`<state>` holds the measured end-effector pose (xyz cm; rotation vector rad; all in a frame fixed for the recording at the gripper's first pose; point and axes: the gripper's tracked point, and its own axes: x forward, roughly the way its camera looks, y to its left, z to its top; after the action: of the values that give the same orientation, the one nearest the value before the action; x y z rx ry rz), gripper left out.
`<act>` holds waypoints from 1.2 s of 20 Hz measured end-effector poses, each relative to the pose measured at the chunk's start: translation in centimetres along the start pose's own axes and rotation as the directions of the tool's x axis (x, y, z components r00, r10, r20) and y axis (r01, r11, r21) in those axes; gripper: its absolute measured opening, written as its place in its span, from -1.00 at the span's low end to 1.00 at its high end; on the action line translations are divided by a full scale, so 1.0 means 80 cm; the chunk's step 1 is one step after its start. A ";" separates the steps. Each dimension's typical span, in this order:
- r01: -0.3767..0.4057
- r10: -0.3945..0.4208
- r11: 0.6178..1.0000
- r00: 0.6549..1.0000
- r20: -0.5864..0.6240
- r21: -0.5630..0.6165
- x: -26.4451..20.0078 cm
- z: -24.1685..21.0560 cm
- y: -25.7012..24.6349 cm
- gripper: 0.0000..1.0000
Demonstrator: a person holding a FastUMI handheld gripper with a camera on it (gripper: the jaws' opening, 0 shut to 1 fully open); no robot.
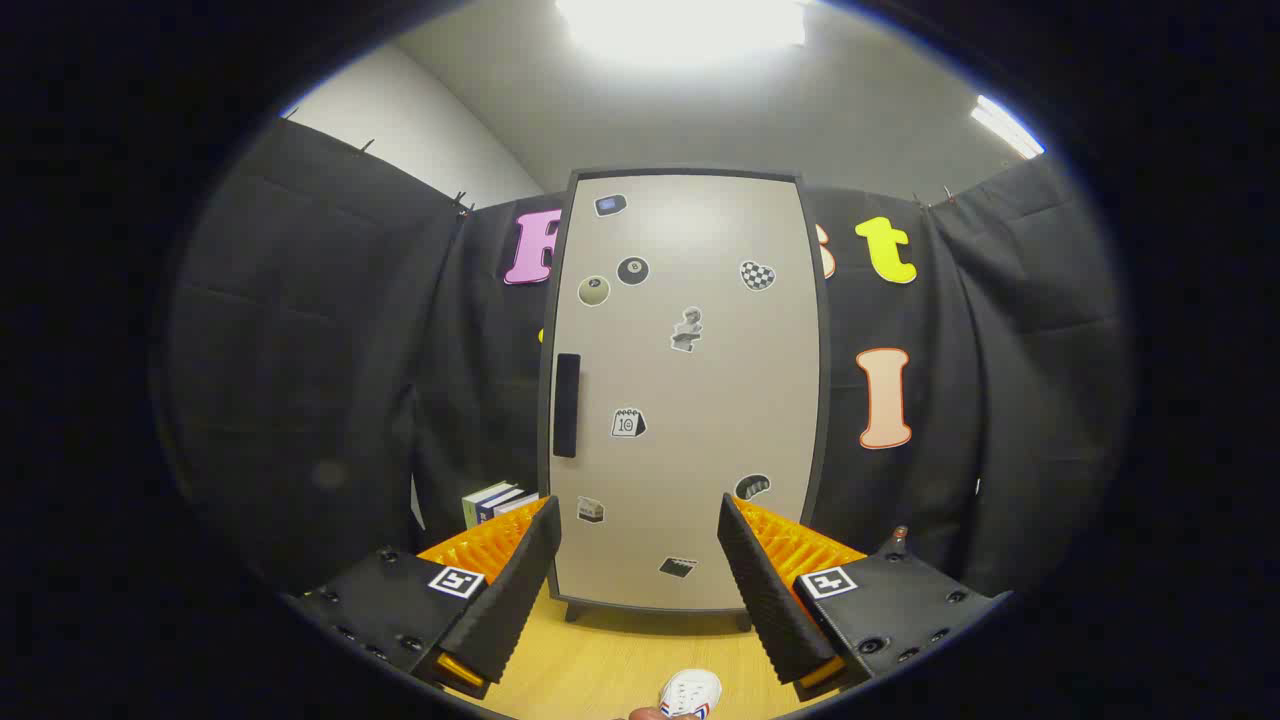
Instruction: Open the shoe cabinet door, grab the shoes and put them into the shoe cabinet, then close the shoe cabinet door.
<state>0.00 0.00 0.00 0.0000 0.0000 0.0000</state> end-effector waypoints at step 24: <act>0.057 -0.058 0.998 0.997 -0.046 -0.031 0.028 0.010 -0.001 0.97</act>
<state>2.28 -0.05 0.76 -0.0300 0.0471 -0.0576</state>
